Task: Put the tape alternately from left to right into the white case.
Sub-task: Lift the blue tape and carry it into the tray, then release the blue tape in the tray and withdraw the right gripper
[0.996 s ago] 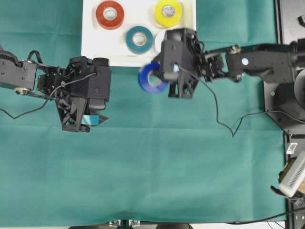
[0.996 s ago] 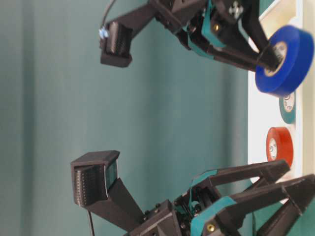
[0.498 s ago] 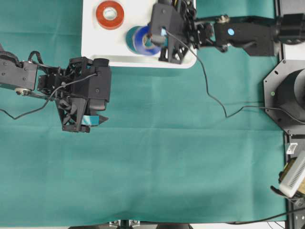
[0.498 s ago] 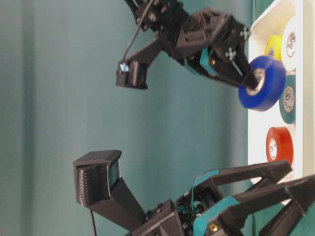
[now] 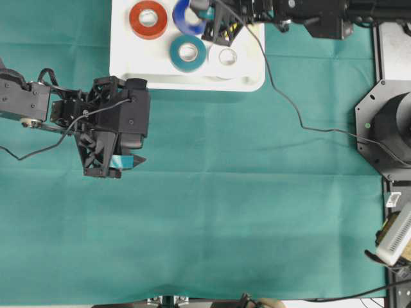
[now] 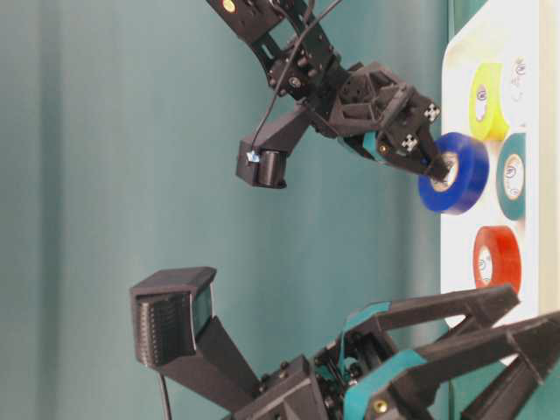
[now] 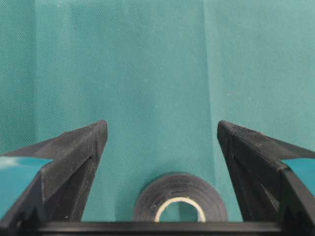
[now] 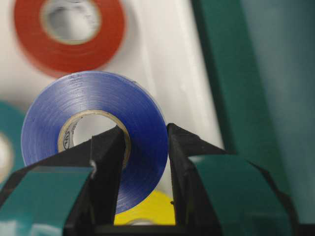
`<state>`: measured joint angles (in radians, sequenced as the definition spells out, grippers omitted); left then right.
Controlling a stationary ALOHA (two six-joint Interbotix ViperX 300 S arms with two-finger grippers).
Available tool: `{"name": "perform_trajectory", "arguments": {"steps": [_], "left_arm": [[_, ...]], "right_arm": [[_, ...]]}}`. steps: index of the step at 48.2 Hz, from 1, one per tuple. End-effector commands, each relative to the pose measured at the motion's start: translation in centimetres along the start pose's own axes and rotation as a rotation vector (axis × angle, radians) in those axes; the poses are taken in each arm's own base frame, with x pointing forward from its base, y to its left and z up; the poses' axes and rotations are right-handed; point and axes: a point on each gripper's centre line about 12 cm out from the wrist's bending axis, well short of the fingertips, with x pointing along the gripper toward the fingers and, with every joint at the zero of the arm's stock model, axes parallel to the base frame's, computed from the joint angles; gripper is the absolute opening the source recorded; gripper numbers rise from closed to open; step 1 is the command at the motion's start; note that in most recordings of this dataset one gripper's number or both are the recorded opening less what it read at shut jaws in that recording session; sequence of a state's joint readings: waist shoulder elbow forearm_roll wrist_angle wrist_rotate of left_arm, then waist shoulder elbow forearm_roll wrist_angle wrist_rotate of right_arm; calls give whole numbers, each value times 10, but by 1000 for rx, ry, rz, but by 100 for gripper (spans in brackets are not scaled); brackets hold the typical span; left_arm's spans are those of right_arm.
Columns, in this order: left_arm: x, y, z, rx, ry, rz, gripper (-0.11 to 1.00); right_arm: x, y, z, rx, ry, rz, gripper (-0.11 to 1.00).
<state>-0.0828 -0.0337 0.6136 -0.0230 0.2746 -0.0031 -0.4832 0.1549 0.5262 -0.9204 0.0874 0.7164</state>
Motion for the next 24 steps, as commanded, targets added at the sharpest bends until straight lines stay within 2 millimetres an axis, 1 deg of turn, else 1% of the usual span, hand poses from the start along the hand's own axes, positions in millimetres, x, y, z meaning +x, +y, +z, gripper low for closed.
{"name": "perform_trajectory", "arguments": {"steps": [1, 24], "left_arm": [[-4, -1, 7, 0, -29, -2, 78], [-4, -1, 7, 2, -29, -3, 78]], "right_arm": [[-3, -5, 16, 5, -53, 0, 26], [0, -7, 15, 10, -57, 7, 26]]}}
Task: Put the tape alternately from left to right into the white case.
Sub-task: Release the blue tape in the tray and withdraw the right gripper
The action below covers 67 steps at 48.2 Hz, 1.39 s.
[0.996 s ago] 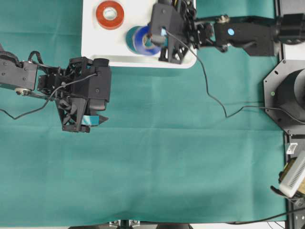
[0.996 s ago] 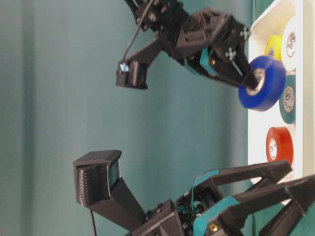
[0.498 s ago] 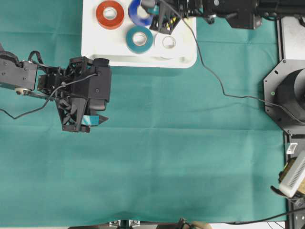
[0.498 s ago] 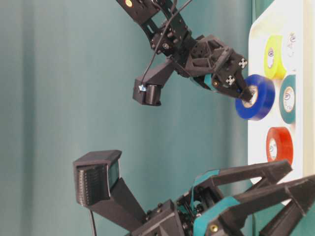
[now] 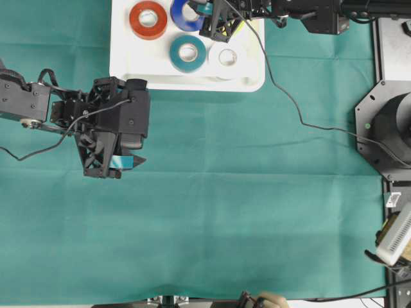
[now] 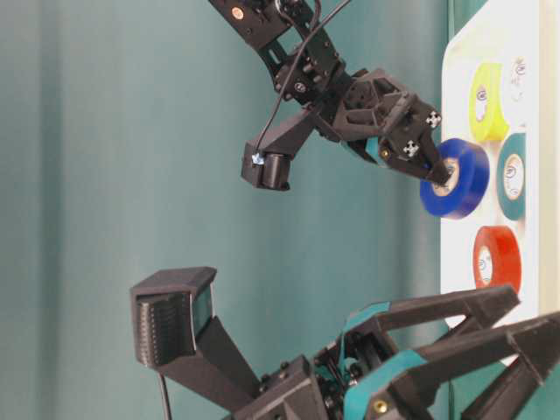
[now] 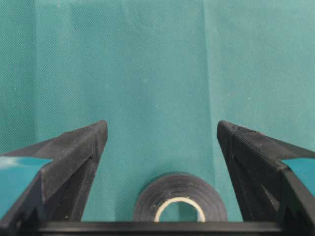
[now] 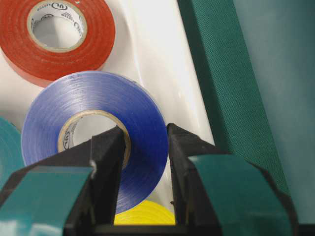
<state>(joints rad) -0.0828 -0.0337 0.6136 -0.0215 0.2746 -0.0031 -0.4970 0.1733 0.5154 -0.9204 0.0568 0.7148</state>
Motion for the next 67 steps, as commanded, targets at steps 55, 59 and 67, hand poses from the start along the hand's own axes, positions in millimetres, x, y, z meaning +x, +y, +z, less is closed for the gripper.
{"name": "perform_trajectory", "arguments": {"steps": [55, 59, 67], "left_arm": [[-4, -1, 6, 2, -26, -3, 77], [-4, -1, 6, 4, -26, -3, 78], [-4, -1, 5, 4, -23, -2, 77]], "right_arm": [[-57, 37, -3, -50, -76, 85, 72], [-70, 52, -4, -71, -104, 127, 72], [-92, 75, -5, -100, -156, 200, 72]]}}
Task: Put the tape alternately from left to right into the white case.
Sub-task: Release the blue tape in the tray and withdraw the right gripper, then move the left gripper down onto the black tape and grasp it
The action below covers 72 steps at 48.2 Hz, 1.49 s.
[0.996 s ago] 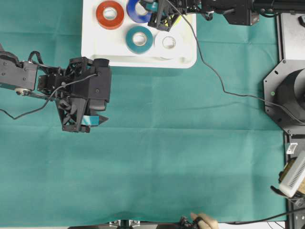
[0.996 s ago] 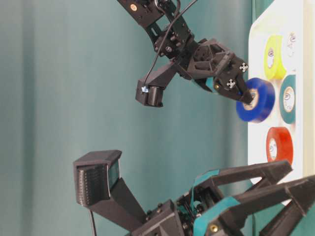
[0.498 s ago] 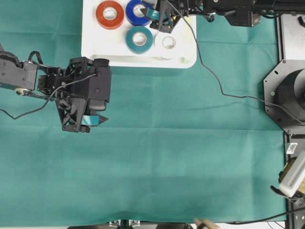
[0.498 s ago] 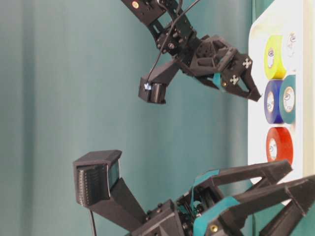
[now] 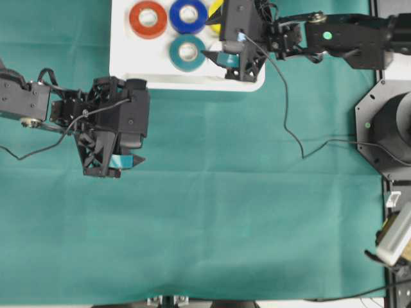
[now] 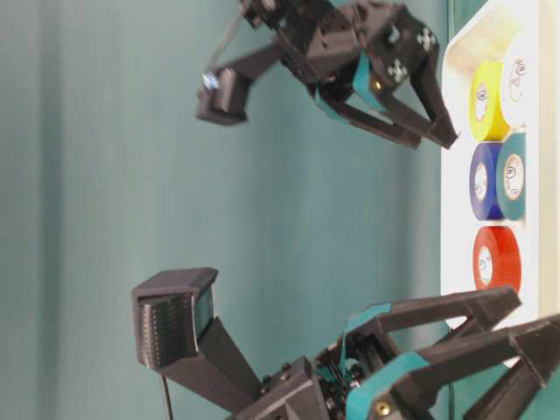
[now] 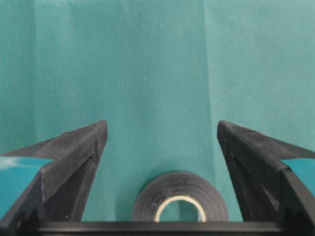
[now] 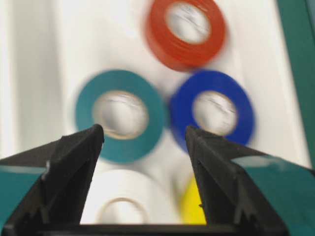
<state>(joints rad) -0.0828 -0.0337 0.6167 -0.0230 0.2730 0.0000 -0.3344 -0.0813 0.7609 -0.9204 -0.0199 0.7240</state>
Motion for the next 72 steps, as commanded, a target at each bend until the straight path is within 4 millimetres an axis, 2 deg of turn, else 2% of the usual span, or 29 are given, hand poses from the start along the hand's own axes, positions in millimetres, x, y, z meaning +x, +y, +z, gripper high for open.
{"name": "perform_trajectory", "arguments": {"steps": [1, 21, 34, 42, 61, 72], "left_arm": [[-4, -1, 6, 4, -21, -2, 77], [-4, -1, 6, -2, -23, -3, 78], [-4, -1, 6, -1, -21, -2, 78], [-4, -1, 6, -2, -20, -3, 78], [-6, -7, 5, 6, -4, -13, 77], [-8, -12, -12, -9, 121, -19, 78]], "right_arm": [[-15, 12, 14, -14, -69, 35, 72], [-42, 86, 1, -128, -97, 223, 72], [-51, 116, -8, -165, -91, 301, 72], [-53, 123, -12, -181, -83, 317, 72], [-53, 123, -11, -182, -87, 319, 72], [-52, 124, -10, -180, -87, 319, 72]]}}
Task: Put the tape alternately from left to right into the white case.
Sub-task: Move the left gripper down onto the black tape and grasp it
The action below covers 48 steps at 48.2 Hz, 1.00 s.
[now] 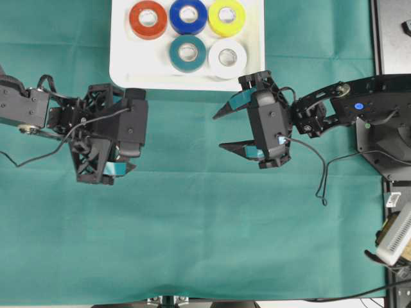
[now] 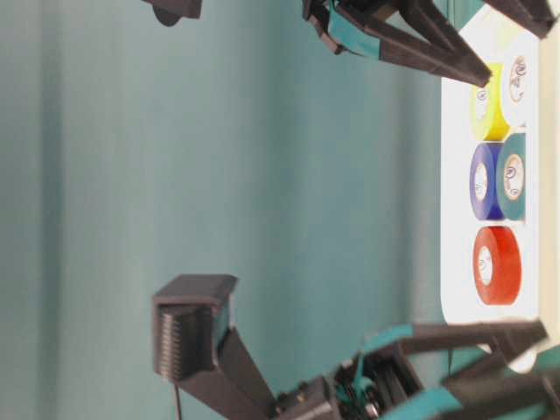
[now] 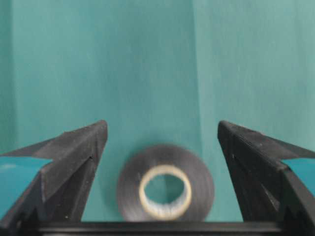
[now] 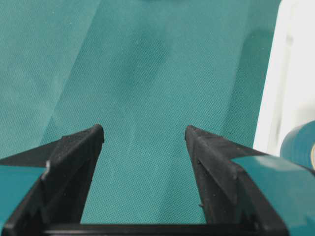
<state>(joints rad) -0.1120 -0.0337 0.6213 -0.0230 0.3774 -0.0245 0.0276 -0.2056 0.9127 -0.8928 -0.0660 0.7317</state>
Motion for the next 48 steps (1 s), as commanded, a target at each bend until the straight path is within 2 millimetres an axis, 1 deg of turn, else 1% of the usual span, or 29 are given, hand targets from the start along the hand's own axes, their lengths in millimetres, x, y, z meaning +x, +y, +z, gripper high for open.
{"name": "perform_trajectory", "arguments": {"steps": [1, 9, 18, 25, 37, 48], "left_arm": [[-7, -1, 0, -11, 25, -3, 77], [-8, -2, -10, -37, 108, 1, 77], [-6, -1, -18, -51, 140, 4, 78], [1, 0, -25, -54, 159, 7, 77], [23, 8, -33, -69, 168, 20, 77], [29, 17, -37, -83, 174, 33, 77]], "right_arm": [[-5, 0, 10, 2, -37, 0, 72], [-3, 0, 10, 2, -34, 1, 72], [-2, 0, 8, 2, -28, 2, 72], [-2, 0, 9, 1, -29, 1, 72], [-2, 0, 9, 2, -28, 2, 72], [-1, 0, 9, 3, -26, 2, 72]]}}
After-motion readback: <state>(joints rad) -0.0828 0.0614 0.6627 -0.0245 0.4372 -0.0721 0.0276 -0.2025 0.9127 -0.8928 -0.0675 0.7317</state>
